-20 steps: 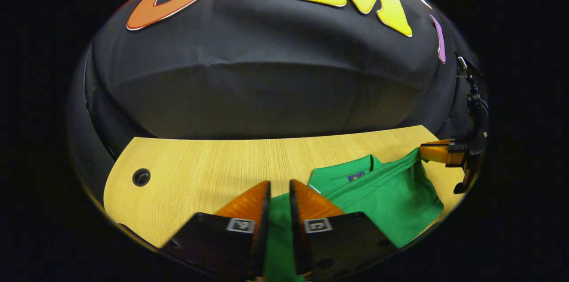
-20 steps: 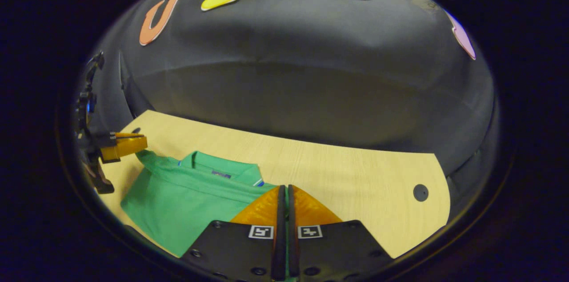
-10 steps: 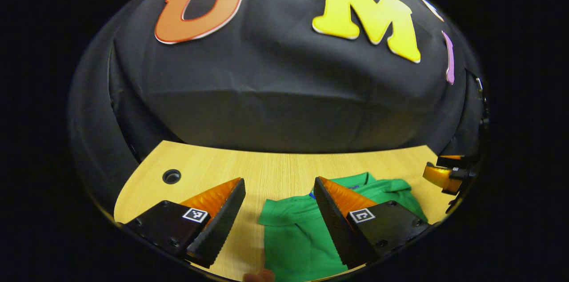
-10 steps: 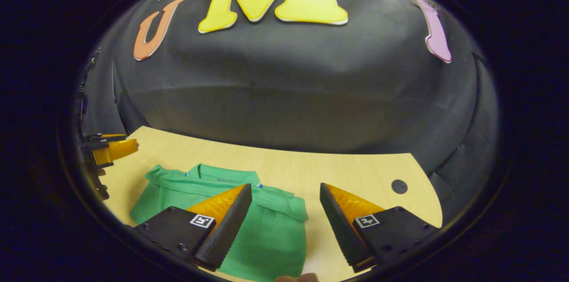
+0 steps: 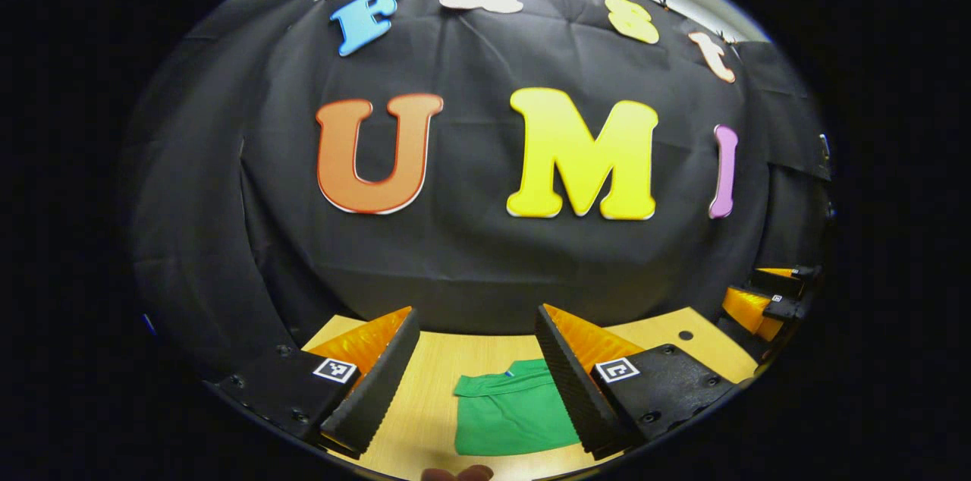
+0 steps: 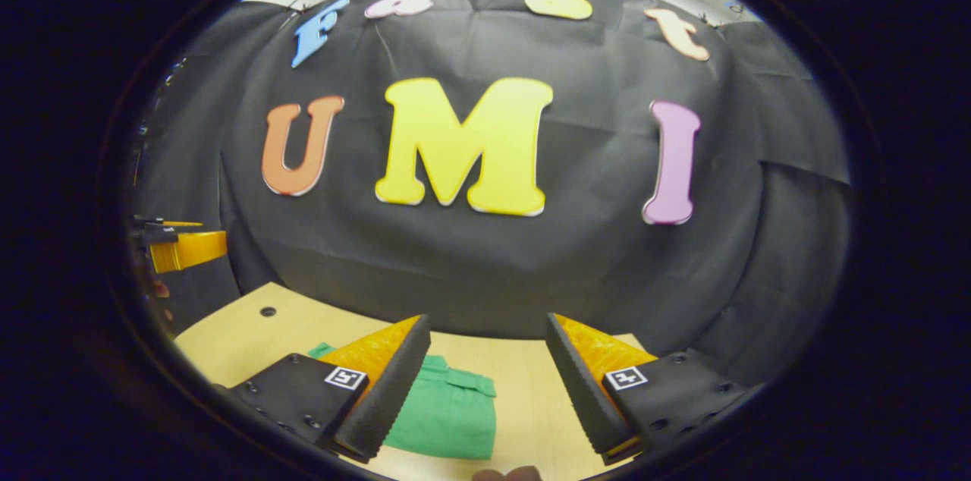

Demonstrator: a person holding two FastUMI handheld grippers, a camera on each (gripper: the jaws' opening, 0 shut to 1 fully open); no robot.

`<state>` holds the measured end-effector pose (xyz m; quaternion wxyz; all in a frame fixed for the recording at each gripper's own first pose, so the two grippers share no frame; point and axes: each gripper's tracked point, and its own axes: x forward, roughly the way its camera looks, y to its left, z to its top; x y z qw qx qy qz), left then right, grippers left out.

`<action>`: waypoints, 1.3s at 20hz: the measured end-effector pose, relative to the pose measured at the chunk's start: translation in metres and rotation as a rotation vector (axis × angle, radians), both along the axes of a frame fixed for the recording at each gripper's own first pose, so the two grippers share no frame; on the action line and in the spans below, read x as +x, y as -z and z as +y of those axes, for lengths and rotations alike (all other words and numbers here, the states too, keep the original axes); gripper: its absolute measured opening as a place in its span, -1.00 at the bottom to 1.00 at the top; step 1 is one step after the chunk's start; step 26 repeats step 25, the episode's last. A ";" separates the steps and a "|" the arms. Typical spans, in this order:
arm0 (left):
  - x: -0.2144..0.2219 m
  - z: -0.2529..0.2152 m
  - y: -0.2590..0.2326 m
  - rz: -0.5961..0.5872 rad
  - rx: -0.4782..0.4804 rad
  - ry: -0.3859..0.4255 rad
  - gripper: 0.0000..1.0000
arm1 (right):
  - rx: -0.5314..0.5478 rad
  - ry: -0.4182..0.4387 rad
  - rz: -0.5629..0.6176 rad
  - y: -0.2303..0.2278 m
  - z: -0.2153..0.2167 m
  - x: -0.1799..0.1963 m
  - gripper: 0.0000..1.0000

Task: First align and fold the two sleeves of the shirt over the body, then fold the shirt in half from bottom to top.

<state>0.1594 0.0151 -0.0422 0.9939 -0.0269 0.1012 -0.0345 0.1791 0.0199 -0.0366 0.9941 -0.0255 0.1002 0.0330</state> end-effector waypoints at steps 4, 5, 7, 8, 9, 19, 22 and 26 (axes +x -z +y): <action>-0.060 -0.004 -0.057 -0.115 -0.006 -0.004 0.95 | -0.014 0.000 -0.108 -0.053 0.005 -0.071 0.96; -0.073 -0.005 -0.067 -0.130 -0.012 -0.007 0.95 | -0.013 0.004 -0.126 -0.062 0.005 -0.087 0.96; -0.099 -0.002 -0.081 -0.163 -0.009 -0.020 0.95 | 0.004 0.010 -0.155 -0.079 0.008 -0.116 0.96; -0.110 0.002 -0.084 -0.170 -0.007 -0.035 0.95 | 0.012 0.009 -0.164 -0.085 0.010 -0.130 0.96; -0.121 0.004 -0.083 -0.169 -0.010 -0.041 0.95 | 0.022 0.008 -0.166 -0.086 0.011 -0.141 0.96; -0.197 -0.015 -0.060 -0.147 0.037 -0.005 0.96 | 0.033 0.032 -0.122 -0.073 0.017 -0.202 0.95; -0.197 -0.017 -0.059 -0.153 0.050 0.003 0.96 | 0.042 0.033 -0.113 -0.070 0.019 -0.203 0.95; -0.194 -0.020 -0.062 -0.167 0.057 0.008 0.96 | 0.053 0.029 -0.117 -0.071 0.018 -0.206 0.96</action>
